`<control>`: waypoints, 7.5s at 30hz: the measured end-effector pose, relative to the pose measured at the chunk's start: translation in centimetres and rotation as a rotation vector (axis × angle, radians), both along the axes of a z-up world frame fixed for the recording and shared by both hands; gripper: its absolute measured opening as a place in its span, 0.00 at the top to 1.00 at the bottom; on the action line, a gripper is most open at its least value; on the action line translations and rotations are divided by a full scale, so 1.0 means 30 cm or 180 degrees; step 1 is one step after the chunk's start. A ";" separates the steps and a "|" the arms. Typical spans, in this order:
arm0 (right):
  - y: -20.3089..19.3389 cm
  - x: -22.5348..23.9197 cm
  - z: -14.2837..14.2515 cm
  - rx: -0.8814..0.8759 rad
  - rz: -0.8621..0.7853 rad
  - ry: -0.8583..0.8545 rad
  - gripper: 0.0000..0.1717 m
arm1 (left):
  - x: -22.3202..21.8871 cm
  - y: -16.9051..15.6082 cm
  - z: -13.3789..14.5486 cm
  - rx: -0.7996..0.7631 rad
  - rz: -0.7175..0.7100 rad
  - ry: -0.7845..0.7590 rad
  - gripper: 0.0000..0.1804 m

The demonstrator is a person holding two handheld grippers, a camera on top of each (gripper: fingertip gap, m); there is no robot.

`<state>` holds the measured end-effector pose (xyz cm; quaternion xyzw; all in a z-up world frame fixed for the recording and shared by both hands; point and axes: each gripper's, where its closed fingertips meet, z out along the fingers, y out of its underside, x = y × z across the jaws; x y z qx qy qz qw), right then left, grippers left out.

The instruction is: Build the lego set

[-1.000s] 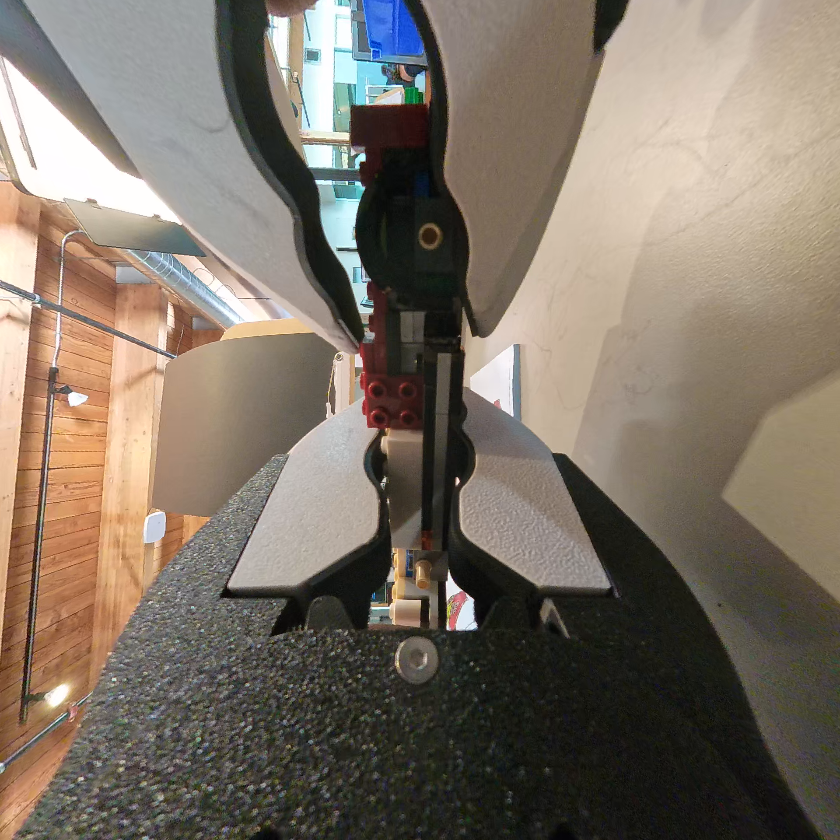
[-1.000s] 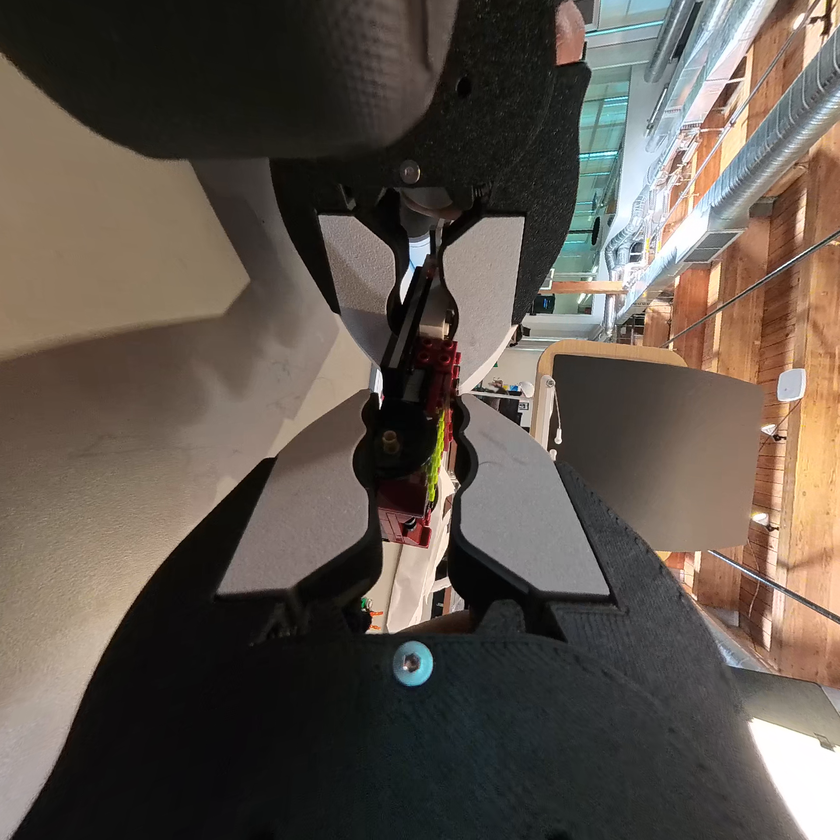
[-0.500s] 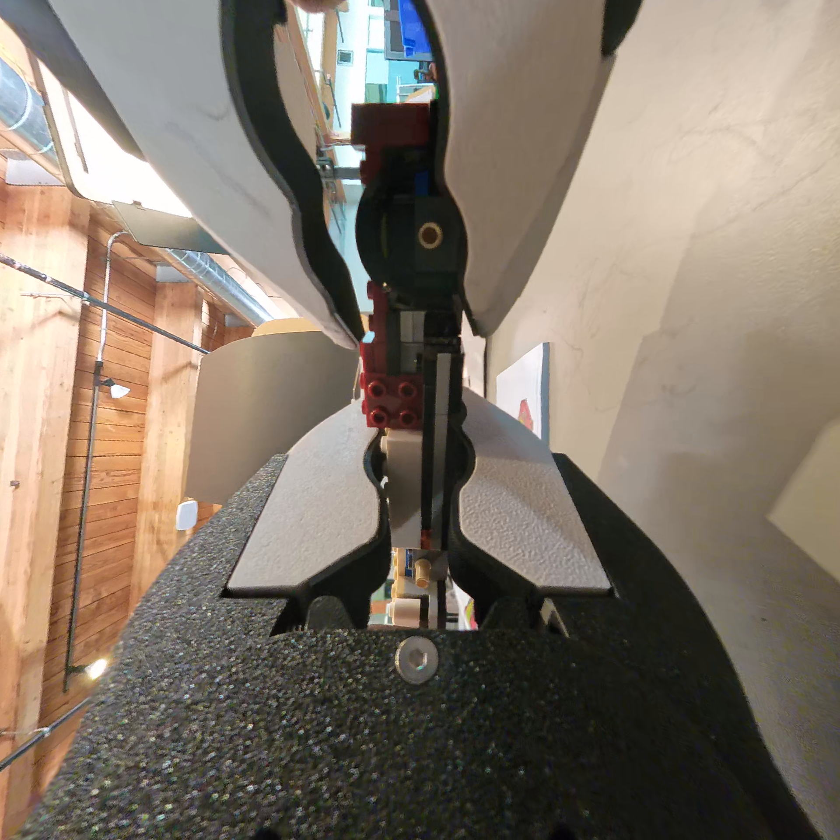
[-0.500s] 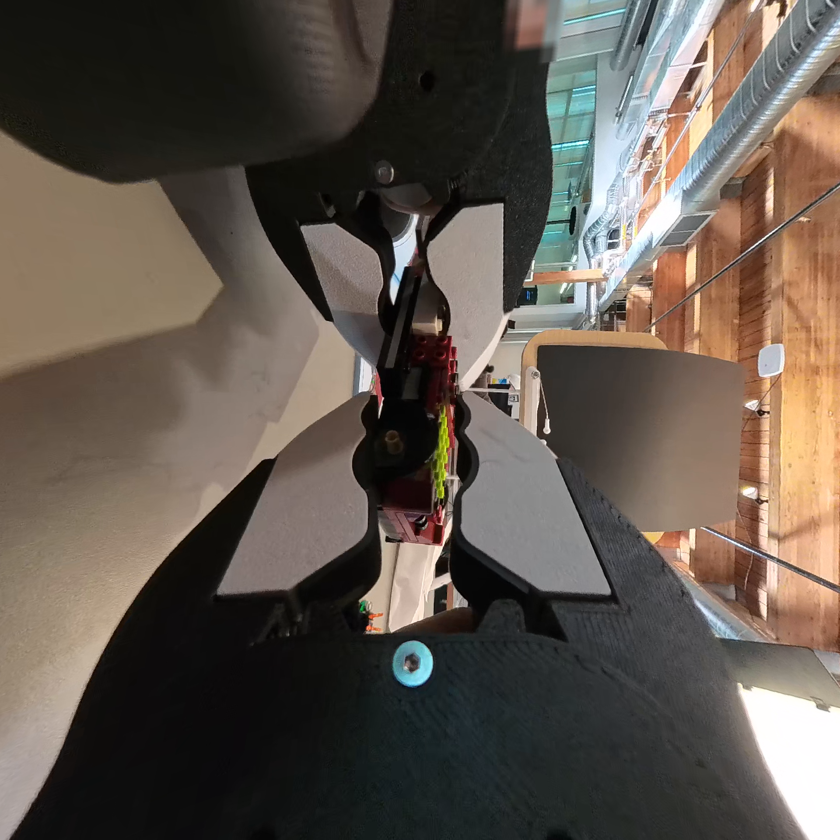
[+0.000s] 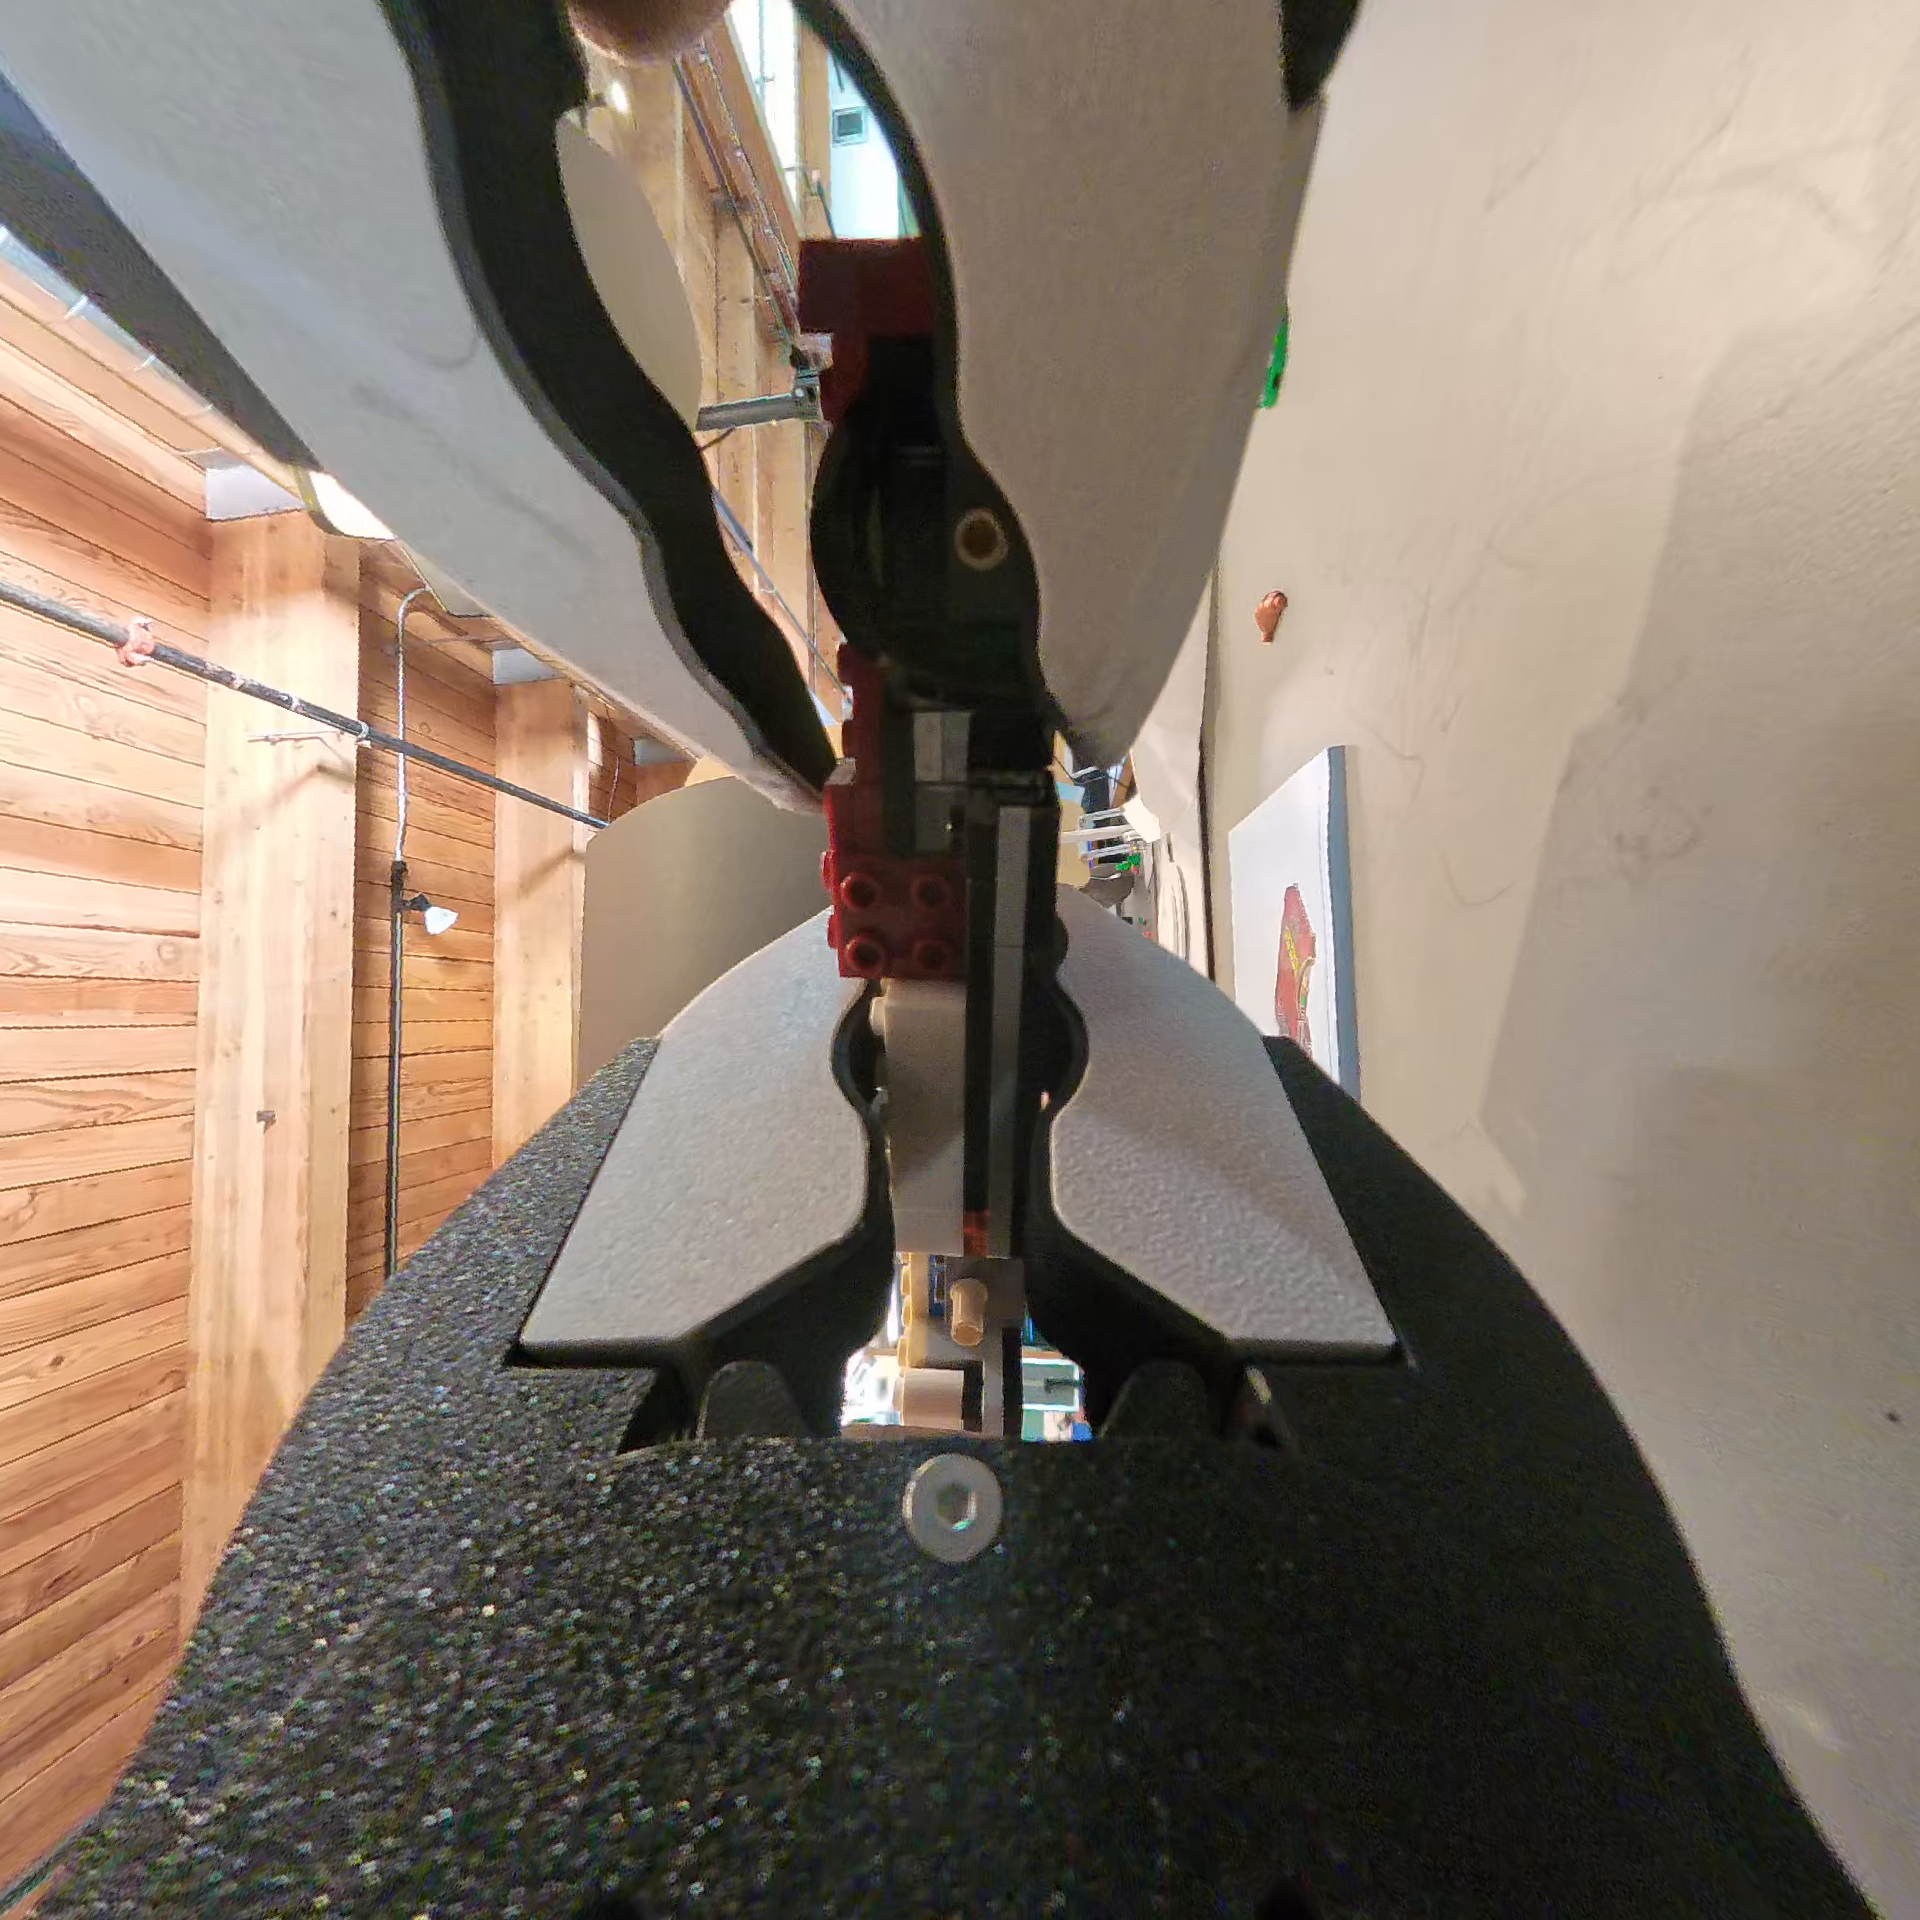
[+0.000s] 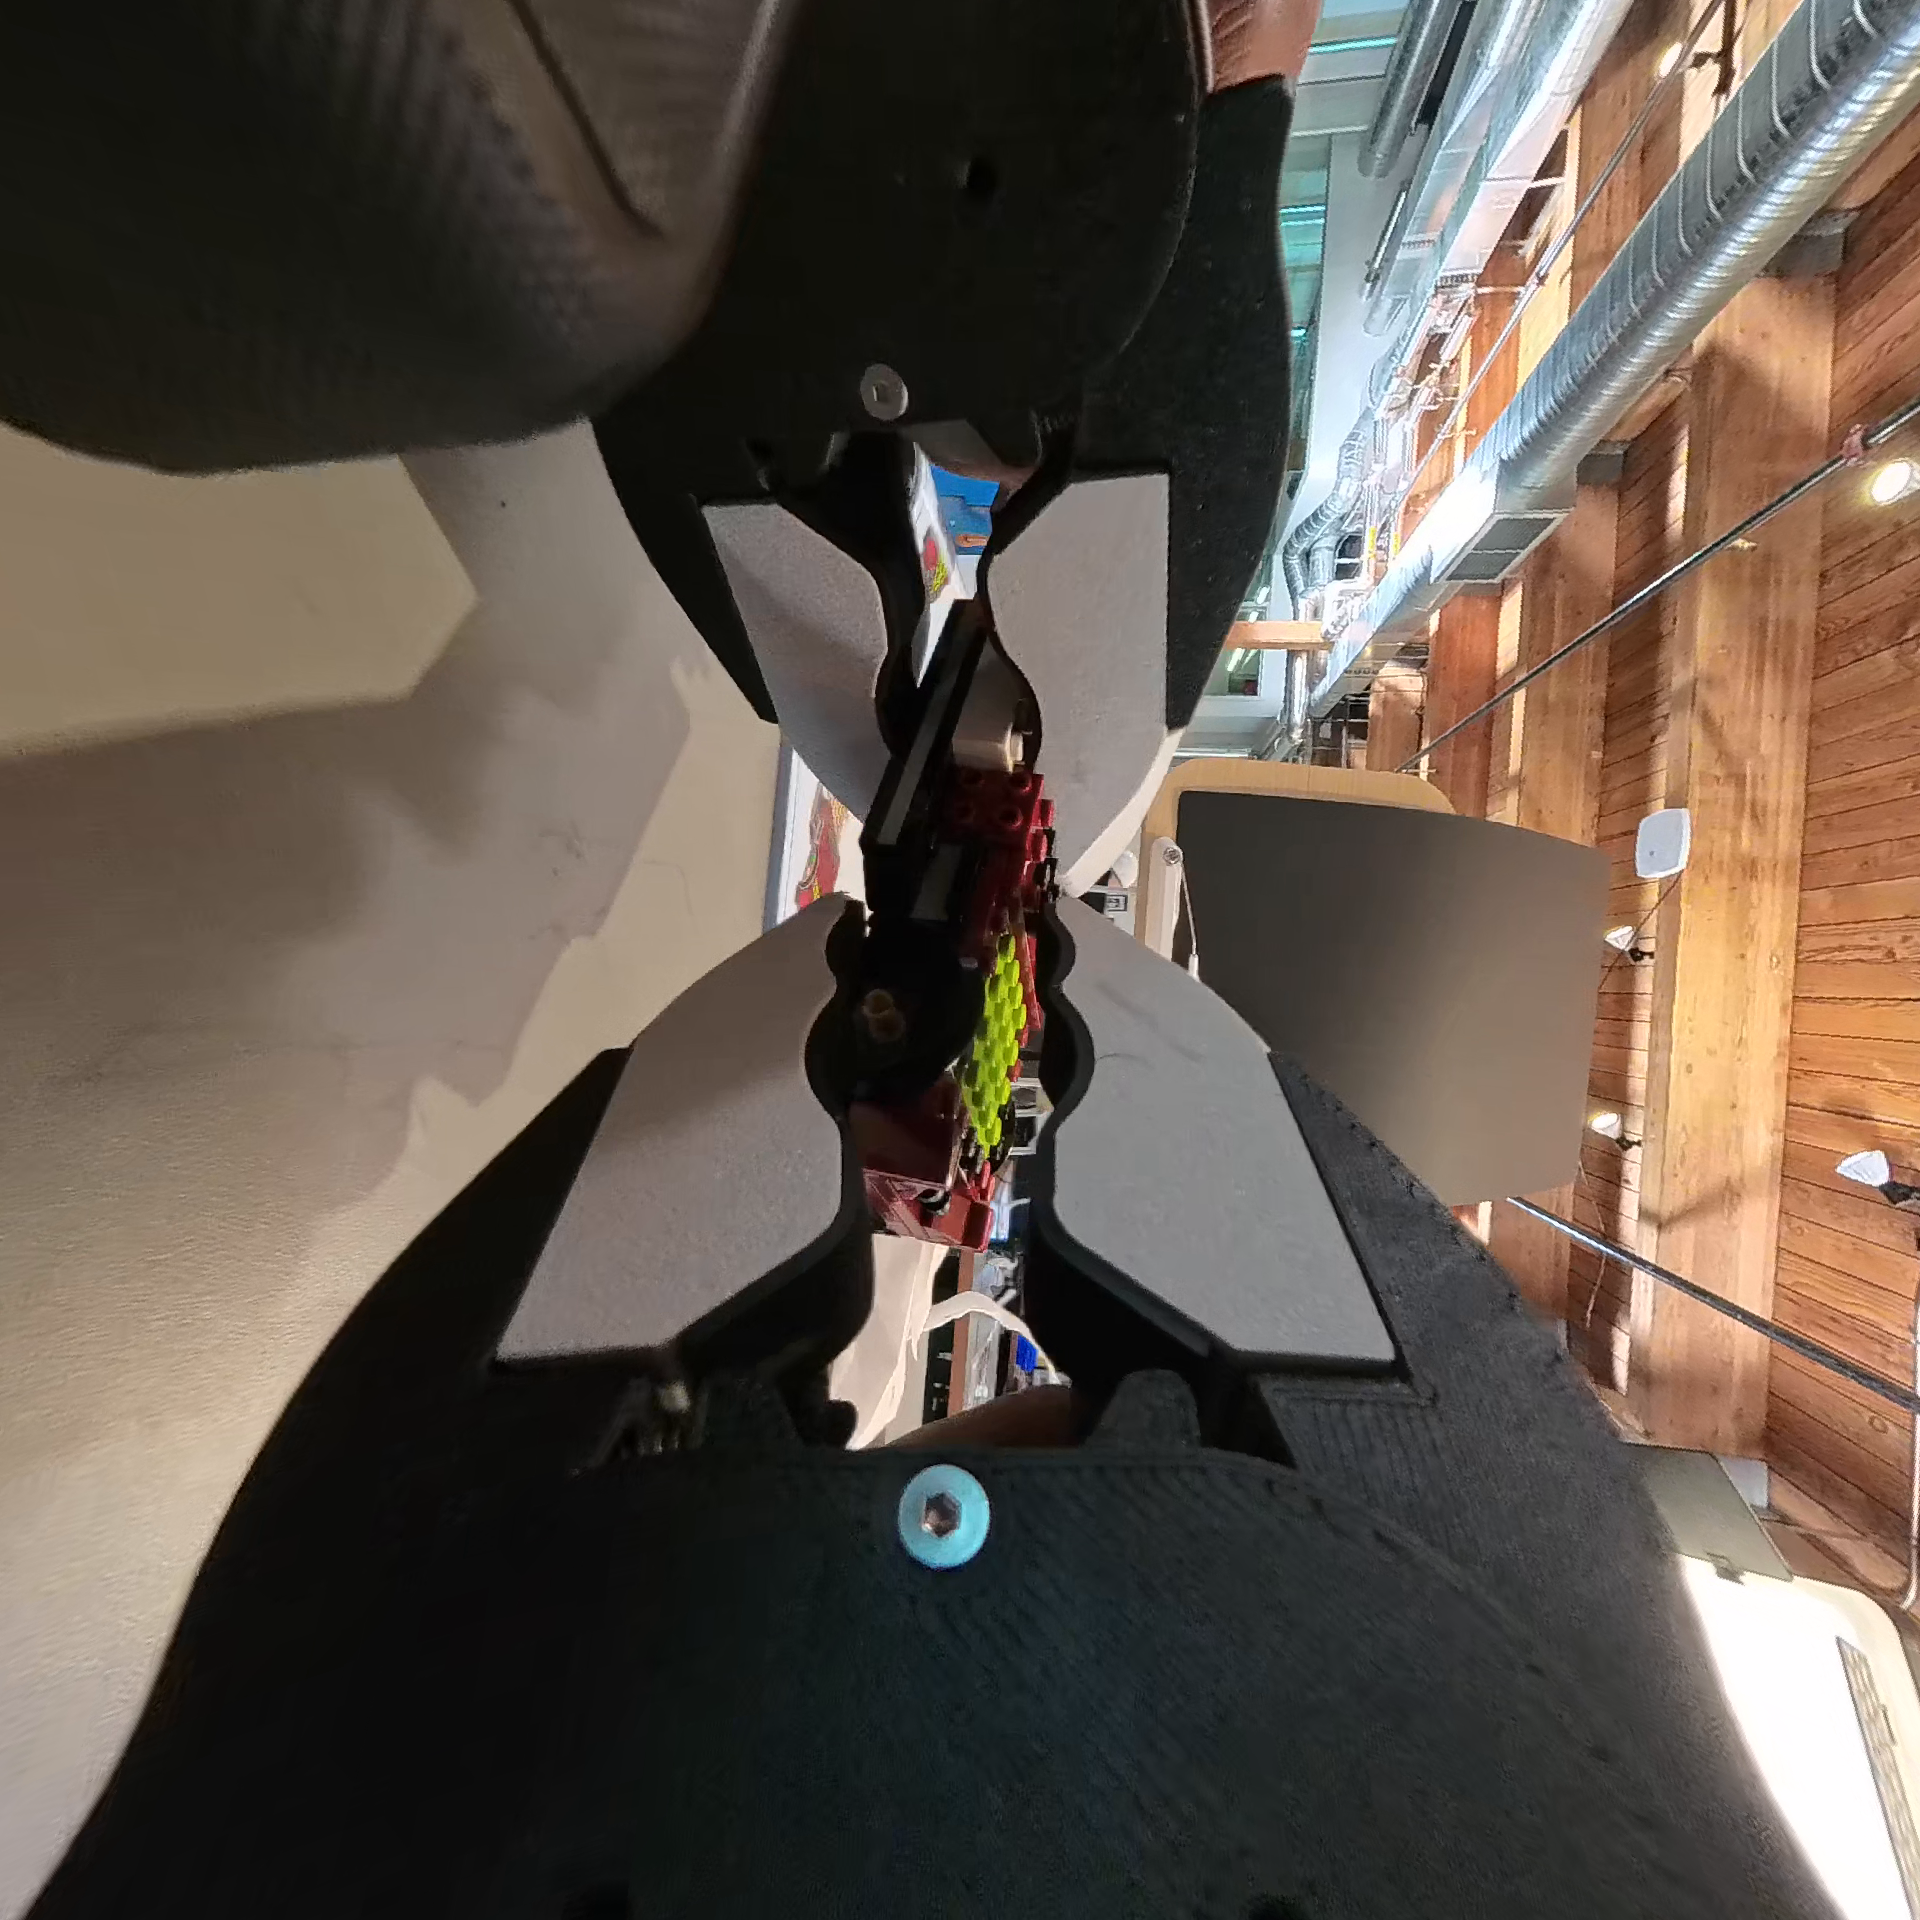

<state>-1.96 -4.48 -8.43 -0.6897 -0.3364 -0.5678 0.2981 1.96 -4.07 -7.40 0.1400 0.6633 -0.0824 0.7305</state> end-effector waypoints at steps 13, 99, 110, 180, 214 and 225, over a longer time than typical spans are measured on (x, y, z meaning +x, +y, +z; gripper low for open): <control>0.001 0.003 0.008 -0.0039 -0.0012 -0.0096 0.82 | -0.002 0.000 0.004 -0.0034 -0.0014 -0.0012 0.86; -0.543 -0.060 -0.261 -0.0043 -0.1340 0.3154 0.80 | 0.031 -0.053 -0.128 -0.0078 -0.0407 0.0520 0.86; -0.528 -0.009 -0.303 0.0048 -0.1659 0.3575 0.91 | 0.030 -0.044 -0.124 -0.0122 -0.0403 0.0558 0.86; -0.203 -0.165 0.028 -0.1303 0.0933 0.2866 0.97 | -0.104 -0.130 -0.108 -0.0126 -0.1182 0.0498 0.86; -0.230 -0.175 0.073 -0.1158 0.1041 0.2891 0.78 | -0.119 -0.130 -0.036 -0.0362 -0.1218 0.0309 0.86; -0.228 -0.147 -0.033 -0.0173 0.0686 0.1080 0.66 | -0.103 -0.116 -0.038 -0.0395 -0.1108 0.0339 0.86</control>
